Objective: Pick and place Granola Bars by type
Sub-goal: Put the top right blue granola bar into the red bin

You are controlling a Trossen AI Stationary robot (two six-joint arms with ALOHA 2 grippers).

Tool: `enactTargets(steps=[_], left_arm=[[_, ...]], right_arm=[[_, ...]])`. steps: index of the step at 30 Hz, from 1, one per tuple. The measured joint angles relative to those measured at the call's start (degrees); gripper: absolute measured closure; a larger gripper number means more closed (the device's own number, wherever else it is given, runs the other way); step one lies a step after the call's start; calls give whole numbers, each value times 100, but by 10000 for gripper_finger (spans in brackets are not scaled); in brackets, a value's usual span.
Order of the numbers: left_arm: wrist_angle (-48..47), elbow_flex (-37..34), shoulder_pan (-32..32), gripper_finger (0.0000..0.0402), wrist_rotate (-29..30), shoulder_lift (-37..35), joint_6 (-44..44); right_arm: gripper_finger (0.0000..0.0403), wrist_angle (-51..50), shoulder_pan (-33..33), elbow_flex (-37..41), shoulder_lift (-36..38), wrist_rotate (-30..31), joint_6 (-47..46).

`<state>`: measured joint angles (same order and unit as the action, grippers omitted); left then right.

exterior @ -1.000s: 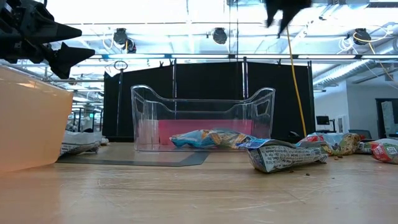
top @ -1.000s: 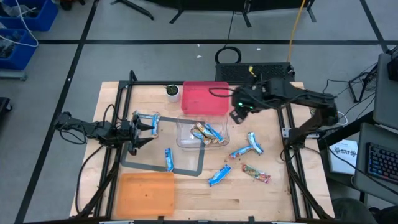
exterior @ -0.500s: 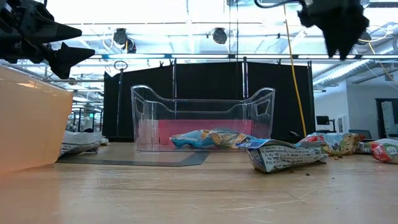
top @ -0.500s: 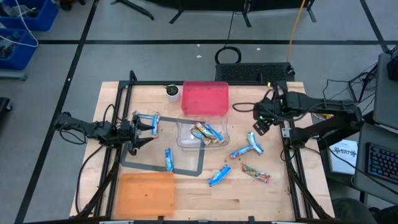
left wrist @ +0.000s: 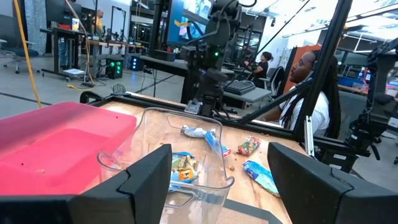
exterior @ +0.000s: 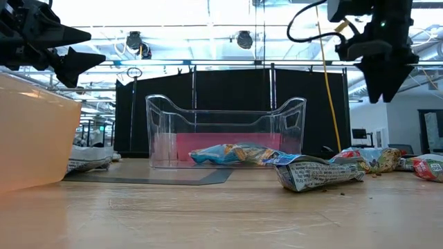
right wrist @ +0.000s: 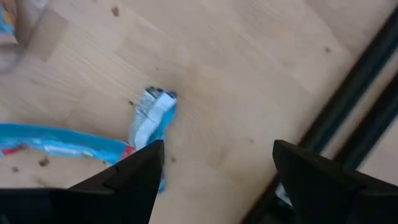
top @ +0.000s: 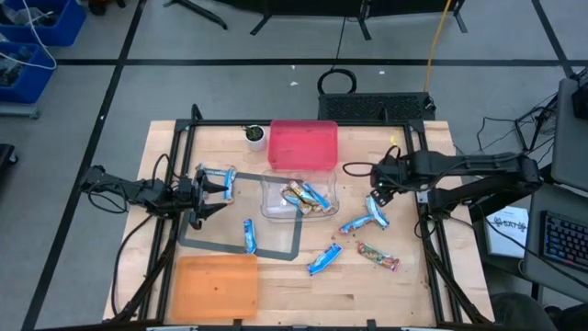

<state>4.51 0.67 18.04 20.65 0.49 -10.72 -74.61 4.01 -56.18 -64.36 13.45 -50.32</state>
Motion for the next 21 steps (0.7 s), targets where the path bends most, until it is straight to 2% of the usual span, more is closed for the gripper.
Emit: enactTargets(steps=[7, 21], left_arm=[[1, 0, -2, 133, 0, 0, 0], [0, -1, -2, 133, 1, 0, 0]], right_arm=[[114, 697, 0, 306, -64, -172, -252], [115, 1533, -113, 347, -666, -175, -459]])
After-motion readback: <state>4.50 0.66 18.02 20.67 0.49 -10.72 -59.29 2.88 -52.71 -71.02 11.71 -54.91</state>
